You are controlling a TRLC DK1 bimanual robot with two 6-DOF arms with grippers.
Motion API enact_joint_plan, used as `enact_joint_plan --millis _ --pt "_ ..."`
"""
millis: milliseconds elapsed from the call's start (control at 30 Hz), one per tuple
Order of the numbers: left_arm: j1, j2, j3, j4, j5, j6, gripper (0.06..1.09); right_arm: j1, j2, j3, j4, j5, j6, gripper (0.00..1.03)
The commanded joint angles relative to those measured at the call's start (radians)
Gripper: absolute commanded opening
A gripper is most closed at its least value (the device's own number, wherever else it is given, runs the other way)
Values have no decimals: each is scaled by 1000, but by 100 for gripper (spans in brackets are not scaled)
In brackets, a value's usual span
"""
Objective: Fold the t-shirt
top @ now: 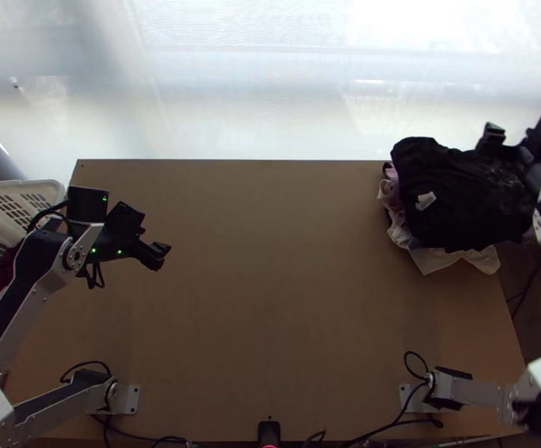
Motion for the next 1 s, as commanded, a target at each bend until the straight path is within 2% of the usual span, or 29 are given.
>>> enact_joint_plan --millis 0,100,400,533,633,700,733,867,967 --pt "-23 -156 -48 116 -34 -56 104 3 -407 -340 223 110 -77 99" --pt "-11 -288 -149 288 -54 -95 104 2 -551 -483 268 153 -106 99" --pt "-14 -659 -483 709 -94 -96 104 26 -944 -883 377 158 -143 99" --pt "-23 -795 -618 770 -94 -96 104 23 -1106 -1017 390 161 -154 99" --pt "-23 -923 -767 841 -94 -50 104 26 -1270 -1147 396 159 -177 99" --pt "-25 -1018 -856 857 -92 -47 104 17 -1369 -1222 467 185 -220 99" --pt "-25 -1062 -891 857 -92 -47 104 3 -1370 -1257 538 207 -226 99" --pt "-23 -1194 -994 882 -92 7 104 -37 -1367 -1357 576 211 -289 99" --pt "-25 -1213 -1029 876 -90 -4 104 -17 -1367 -1399 559 210 -286 99"
